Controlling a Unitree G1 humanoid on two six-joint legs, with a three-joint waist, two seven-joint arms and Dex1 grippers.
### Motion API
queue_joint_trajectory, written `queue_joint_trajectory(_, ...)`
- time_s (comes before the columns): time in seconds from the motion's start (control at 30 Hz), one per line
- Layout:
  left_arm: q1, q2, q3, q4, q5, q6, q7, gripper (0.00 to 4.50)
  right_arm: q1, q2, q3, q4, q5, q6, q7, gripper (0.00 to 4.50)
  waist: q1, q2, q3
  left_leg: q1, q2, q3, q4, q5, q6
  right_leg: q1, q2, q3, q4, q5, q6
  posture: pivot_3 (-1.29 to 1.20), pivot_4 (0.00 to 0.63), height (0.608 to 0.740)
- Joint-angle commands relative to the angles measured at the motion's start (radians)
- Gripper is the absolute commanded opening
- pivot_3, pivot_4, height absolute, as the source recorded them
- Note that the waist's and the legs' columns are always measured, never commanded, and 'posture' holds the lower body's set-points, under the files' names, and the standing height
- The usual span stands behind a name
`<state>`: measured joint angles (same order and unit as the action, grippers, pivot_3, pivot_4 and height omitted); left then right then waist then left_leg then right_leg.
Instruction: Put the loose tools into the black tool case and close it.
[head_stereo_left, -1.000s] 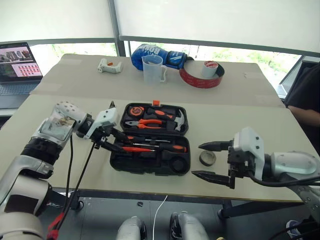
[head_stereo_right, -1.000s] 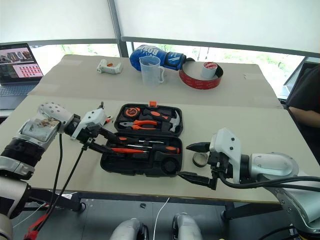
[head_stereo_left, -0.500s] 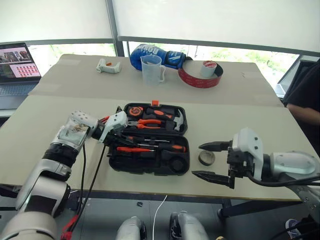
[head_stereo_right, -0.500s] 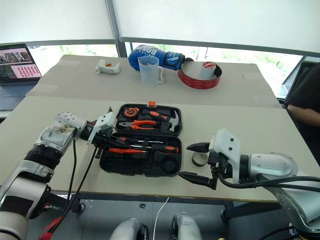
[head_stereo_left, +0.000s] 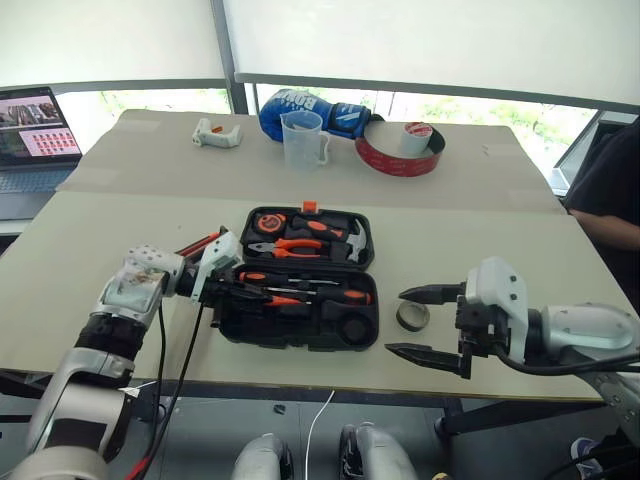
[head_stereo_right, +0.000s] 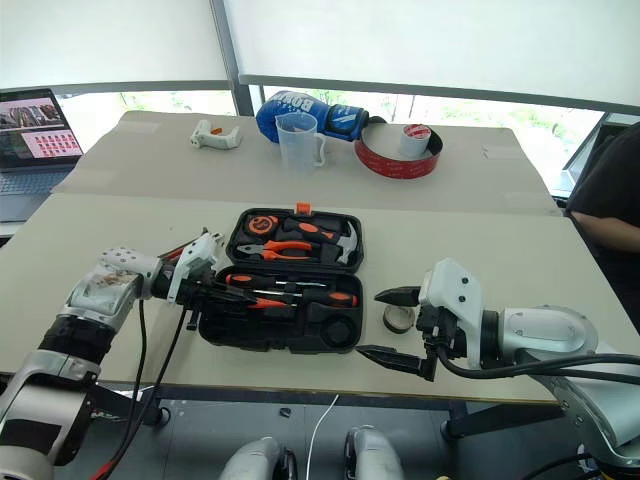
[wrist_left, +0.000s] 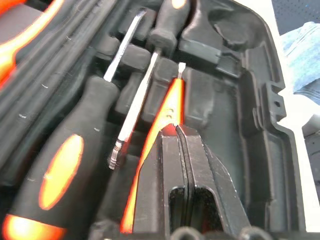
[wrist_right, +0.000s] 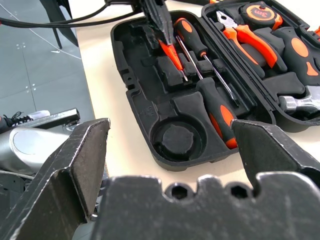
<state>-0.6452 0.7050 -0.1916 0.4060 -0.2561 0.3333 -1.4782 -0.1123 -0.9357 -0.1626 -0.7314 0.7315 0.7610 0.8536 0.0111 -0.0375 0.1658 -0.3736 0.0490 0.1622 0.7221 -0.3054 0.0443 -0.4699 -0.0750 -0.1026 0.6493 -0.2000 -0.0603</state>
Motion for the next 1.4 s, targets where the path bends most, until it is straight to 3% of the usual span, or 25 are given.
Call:
queue_joint_trajectory(0.03, 0.025, 0.012, 0.017, -0.003, 0.028, -0.021, 0.043, 0.05, -0.013, -0.014, -0.021, -0.016, 0.021, -0.006, 0.009, 4.50, 0.001, 0.000, 0.000, 0.001, 0.000, 0.000, 0.000, 0.000, 0.000, 0.001, 0.000, 0.000, 0.000, 0.000, 0.000, 0.00, 0.150, 0.714)
queue_joint_trajectory(0.5, 0.015, 0.025, 0.135, -0.073, -0.058, 0.055, 0.099, 0.05, -0.048, -0.005, 0.014, 0.005, -0.002, -0.026, 0.032, 4.50, -0.001, 0.000, 0.000, 0.004, 0.000, 0.000, 0.000, -0.002, 0.003, 0.005, -0.001, -0.001, -0.002, 0.001, 0.002, 0.00, 0.150, 0.714)
queue_joint_trajectory(0.6, 0.094, 0.067, 0.244, -0.166, -0.096, 0.116, 0.181, 0.69, -0.119, 0.006, 0.038, 0.047, 0.009, -0.029, 0.051, 4.50, -0.007, 0.000, 0.000, 0.004, 0.000, 0.000, 0.000, -0.002, 0.003, 0.005, -0.001, 0.000, -0.002, 0.001, 0.002, 0.00, 0.150, 0.714)
queue_joint_trajectory(0.8, 0.370, 0.117, 0.524, -0.381, -0.153, 0.200, 0.382, 2.86, -0.275, 0.066, 0.115, 0.179, -0.016, -0.055, 0.093, 4.50, -0.026, 0.000, 0.000, 0.006, 0.001, 0.000, -0.002, -0.002, 0.002, 0.004, -0.002, 0.002, -0.001, 0.001, 0.002, 0.00, 0.150, 0.714)
queue_joint_trajectory(0.93, 0.625, 0.090, 0.717, -0.514, -0.156, 0.231, 0.502, 4.35, -0.352, 0.111, 0.179, 0.256, -0.050, -0.092, 0.135, 4.50, -0.025, 0.000, 0.000, 0.005, 0.001, 0.001, -0.003, -0.002, 0.002, 0.003, -0.003, 0.003, -0.002, 0.001, 0.002, 0.00, 0.150, 0.714)
queue_joint_trajectory(1.03, 0.802, 0.050, 0.823, -0.574, -0.143, 0.196, 0.550, 4.44, -0.402, 0.148, 0.220, 0.313, -0.081, -0.120, 0.160, 4.50, -0.018, 0.000, 0.000, 0.005, 0.001, 0.001, -0.005, -0.002, 0.002, 0.002, -0.004, 0.002, -0.002, 0.001, 0.001, 0.00, 0.150, 0.714)
queue_joint_trajectory(1.13, 0.863, 0.045, 0.862, -0.605, -0.154, 0.192, 0.578, 4.44, -0.422, 0.166, 0.243, 0.344, -0.110, -0.142, 0.183, 4.50, -0.003, 0.000, 0.000, 0.005, 0.001, 0.001, -0.006, -0.002, 0.002, 0.002, -0.006, 0.001, -0.002, 0.001, 0.001, 0.00, 0.150, 0.714)
queue_joint_trajectory(1.27, 0.819, 0.103, 0.836, -0.567, -0.157, 0.182, 0.563, 4.44, -0.423, 0.175, 0.246, 0.351, -0.122, -0.149, 0.196, 4.50, 0.014, 0.000, 0.000, 0.004, 0.000, 0.001, -0.006, -0.006, -0.006, 0.001, -0.008, -0.002, -0.002, 0.001, 0.000, 0.00, 0.150, 0.714)
queue_joint_trajectory(1.4, 0.641, 0.214, 0.703, -0.379, -0.099, 0.128, 0.506, 4.44, -0.403, 0.176, 0.239, 0.330, -0.124, -0.145, 0.193, 4.50, 0.014, 0.000, 0.000, 0.003, 0.000, 0.001, -0.006, -0.006, -0.006, 0.000, -0.008, -0.003, -0.002, 0.001, 0.000, 0.00, 0.150, 0.714)
